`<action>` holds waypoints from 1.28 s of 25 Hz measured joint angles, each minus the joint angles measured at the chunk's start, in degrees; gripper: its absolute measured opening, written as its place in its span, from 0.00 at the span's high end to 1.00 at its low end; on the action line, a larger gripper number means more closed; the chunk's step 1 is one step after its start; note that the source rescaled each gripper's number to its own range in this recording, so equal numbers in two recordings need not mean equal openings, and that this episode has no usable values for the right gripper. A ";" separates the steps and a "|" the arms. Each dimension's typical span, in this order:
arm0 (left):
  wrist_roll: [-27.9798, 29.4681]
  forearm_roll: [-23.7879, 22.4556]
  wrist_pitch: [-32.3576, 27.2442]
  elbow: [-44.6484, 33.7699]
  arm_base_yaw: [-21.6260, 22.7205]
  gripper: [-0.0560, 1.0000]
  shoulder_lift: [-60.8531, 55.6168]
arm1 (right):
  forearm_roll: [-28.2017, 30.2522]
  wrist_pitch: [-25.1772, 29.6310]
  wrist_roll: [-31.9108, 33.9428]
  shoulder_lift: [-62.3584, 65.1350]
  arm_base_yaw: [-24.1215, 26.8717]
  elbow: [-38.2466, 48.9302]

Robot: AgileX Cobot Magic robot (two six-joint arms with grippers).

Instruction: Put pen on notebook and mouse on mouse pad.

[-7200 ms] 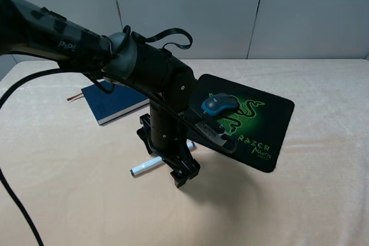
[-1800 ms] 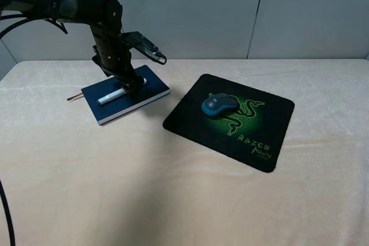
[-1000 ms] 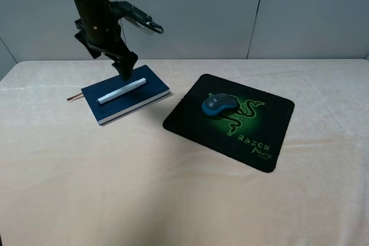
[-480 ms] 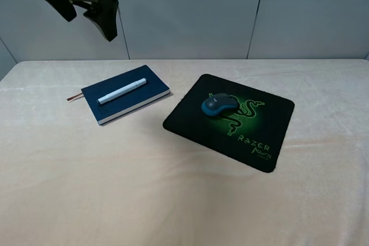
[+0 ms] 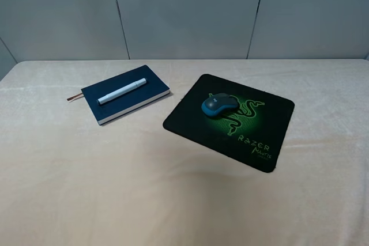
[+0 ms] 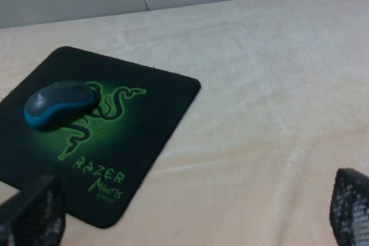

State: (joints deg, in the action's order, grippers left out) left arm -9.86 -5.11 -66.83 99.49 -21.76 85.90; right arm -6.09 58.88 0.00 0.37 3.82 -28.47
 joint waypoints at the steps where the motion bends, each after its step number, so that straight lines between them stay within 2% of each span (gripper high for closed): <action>1: 0.06 0.31 0.00 0.00 0.00 0.02 -1.33 | 0.00 0.00 0.00 0.00 0.00 0.00; 4: 0.40 0.52 0.00 -0.35 0.00 0.02 -5.15 | 0.00 0.00 0.00 0.00 0.00 0.00; 7: 0.53 0.52 0.00 -3.93 0.00 0.02 -9.57 | 0.00 0.00 0.00 0.00 0.00 0.00; 19: 1.63 0.92 0.00 -32.43 0.00 0.02 -31.84 | 0.00 0.00 0.00 0.00 0.00 0.00; 29: 2.55 7.24 0.00 -50.59 0.00 0.00 -54.93 | 0.00 0.00 0.00 0.00 0.00 0.00; 32: 2.51 7.62 -0.05 -56.14 0.00 0.00 -61.23 | 0.00 0.00 0.00 0.00 0.00 0.00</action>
State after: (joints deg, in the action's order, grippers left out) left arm -7.35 2.51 -66.88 43.35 -21.76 24.66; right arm -6.09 58.88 0.00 0.37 3.82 -28.47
